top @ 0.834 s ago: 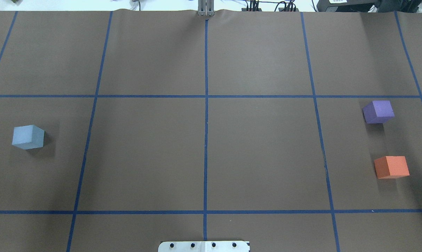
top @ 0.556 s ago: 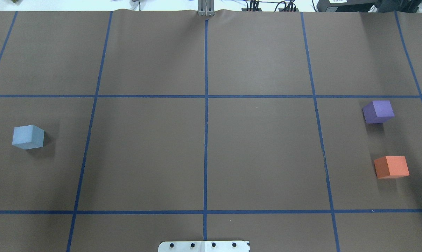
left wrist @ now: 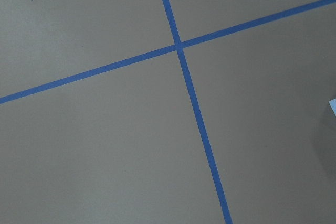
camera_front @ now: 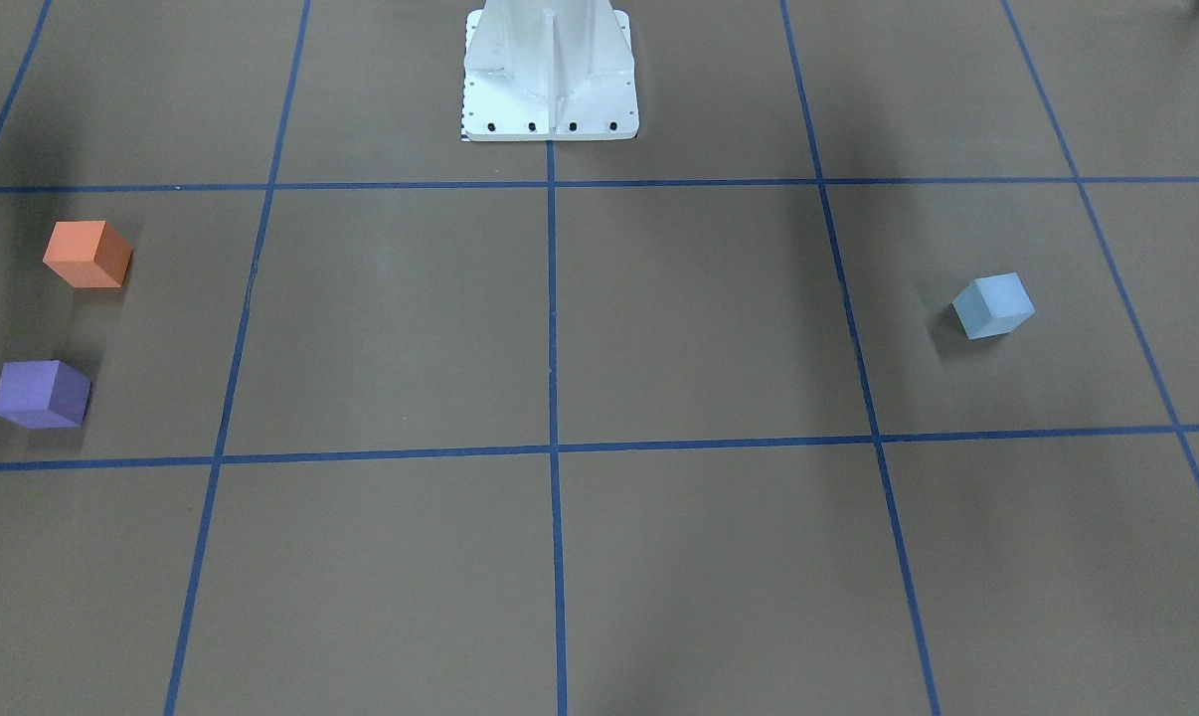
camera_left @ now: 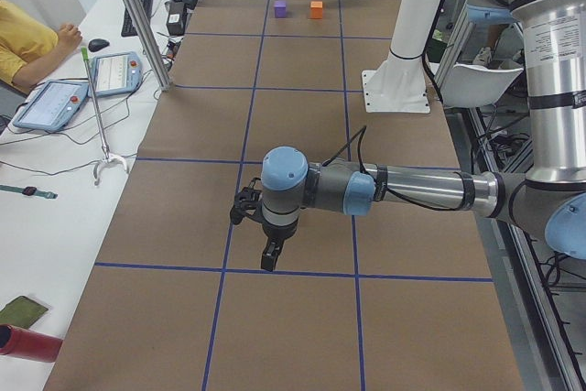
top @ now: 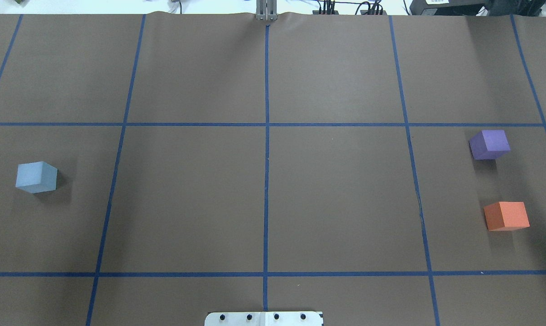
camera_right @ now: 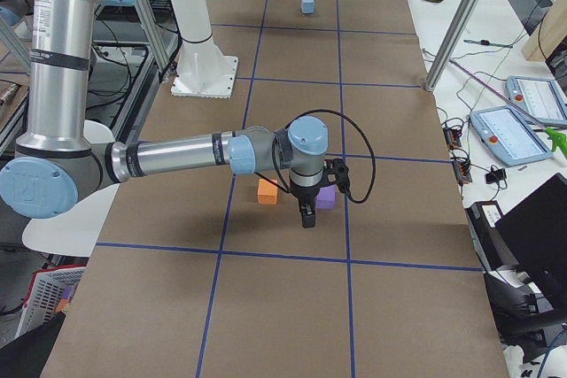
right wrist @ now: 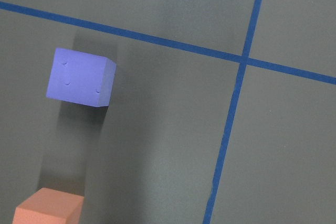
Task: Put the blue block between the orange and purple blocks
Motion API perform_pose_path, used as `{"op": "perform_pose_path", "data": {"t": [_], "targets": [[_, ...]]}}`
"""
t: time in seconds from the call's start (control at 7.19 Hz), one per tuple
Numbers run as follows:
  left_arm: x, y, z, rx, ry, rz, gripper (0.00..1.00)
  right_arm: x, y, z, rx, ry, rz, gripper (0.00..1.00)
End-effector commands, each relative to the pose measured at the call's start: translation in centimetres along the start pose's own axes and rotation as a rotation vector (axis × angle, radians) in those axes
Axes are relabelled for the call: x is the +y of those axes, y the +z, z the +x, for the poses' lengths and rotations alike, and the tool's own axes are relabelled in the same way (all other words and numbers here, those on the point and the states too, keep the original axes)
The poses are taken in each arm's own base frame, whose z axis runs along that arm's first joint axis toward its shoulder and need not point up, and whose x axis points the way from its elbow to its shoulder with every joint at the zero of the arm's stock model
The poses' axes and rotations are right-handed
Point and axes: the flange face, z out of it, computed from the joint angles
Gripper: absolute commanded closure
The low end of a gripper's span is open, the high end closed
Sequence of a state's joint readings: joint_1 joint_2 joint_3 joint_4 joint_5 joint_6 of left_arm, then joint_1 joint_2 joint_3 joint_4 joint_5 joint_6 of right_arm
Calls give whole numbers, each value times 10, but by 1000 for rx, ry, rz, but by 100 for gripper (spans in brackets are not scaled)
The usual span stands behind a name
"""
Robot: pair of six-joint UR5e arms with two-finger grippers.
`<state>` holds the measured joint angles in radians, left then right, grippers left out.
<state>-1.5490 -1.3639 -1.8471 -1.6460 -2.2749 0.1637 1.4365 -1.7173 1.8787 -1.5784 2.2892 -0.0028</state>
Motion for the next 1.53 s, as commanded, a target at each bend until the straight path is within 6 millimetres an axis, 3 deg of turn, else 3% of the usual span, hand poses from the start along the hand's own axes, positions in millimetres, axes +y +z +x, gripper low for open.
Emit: {"op": "perform_pose_path", "data": {"t": [0.0, 0.14, 0.28, 0.42, 0.97, 1.39], "targets": [[2, 5, 0, 30, 12, 11, 0, 0, 0, 2, 20, -1, 1, 0], [4, 11, -2, 31, 29, 35, 0, 0, -4, -1, 13, -8, 12, 0], [2, 16, 2, 88, -68, 30, 0, 0, -3, -1, 11, -8, 12, 0], [-16, 32, 42, 169, -136, -9, 0, 1, -3, -2, 10, -11, 13, 0], [-89, 85, 187, 225, -296, -133, 0, -1, -12, -10, 6, -23, 32, 0], [-93, 127, 234, 143, -453, -199, 0, -1, -11, -10, 0, -19, 30, 0]]}}
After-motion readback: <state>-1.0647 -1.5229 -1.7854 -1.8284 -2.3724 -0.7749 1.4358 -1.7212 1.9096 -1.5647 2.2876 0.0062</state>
